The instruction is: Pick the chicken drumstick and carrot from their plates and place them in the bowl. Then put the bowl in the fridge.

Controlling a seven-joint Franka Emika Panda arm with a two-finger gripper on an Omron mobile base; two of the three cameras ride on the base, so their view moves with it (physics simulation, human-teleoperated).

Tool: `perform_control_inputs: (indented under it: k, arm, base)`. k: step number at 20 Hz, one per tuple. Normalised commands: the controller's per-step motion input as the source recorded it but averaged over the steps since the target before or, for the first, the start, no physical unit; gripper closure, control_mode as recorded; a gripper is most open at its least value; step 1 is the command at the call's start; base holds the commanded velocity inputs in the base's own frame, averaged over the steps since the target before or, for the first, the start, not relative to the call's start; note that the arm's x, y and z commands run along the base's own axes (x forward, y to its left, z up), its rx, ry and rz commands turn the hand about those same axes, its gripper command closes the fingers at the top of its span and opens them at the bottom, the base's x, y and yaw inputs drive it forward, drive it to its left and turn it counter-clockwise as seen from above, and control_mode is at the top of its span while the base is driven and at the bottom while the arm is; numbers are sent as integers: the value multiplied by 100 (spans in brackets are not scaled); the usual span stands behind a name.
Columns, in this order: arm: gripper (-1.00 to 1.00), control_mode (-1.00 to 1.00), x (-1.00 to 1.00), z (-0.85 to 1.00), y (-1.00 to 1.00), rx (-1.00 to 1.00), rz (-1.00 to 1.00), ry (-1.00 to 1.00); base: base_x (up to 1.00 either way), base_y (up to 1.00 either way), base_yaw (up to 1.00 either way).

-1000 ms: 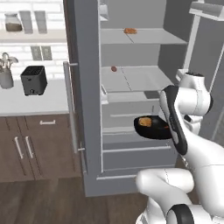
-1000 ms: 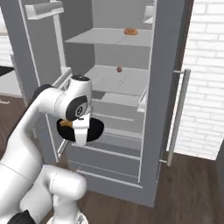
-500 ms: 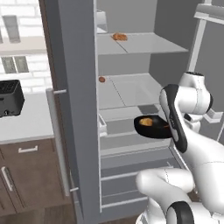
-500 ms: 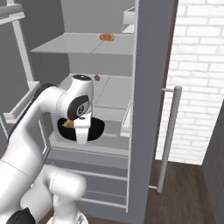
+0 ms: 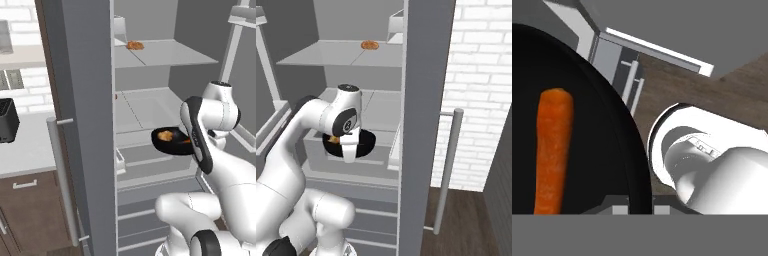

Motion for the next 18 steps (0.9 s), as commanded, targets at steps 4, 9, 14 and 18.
perform_control_inputs:
  k: [4,9,14,18]
  arm:
    - [100,-100,69,0,7,-3,-4,-26]
    - [100,-100,100,0,2,0,-1,-4]
    - [100,-100,87,1,0,0,0,-5]
    - [100,-100,93,0,0,0,0,-4]
  base:
    - [0,0,0]
    - [0,0,0]
    - [0,0,0]
    - [0,0,0]
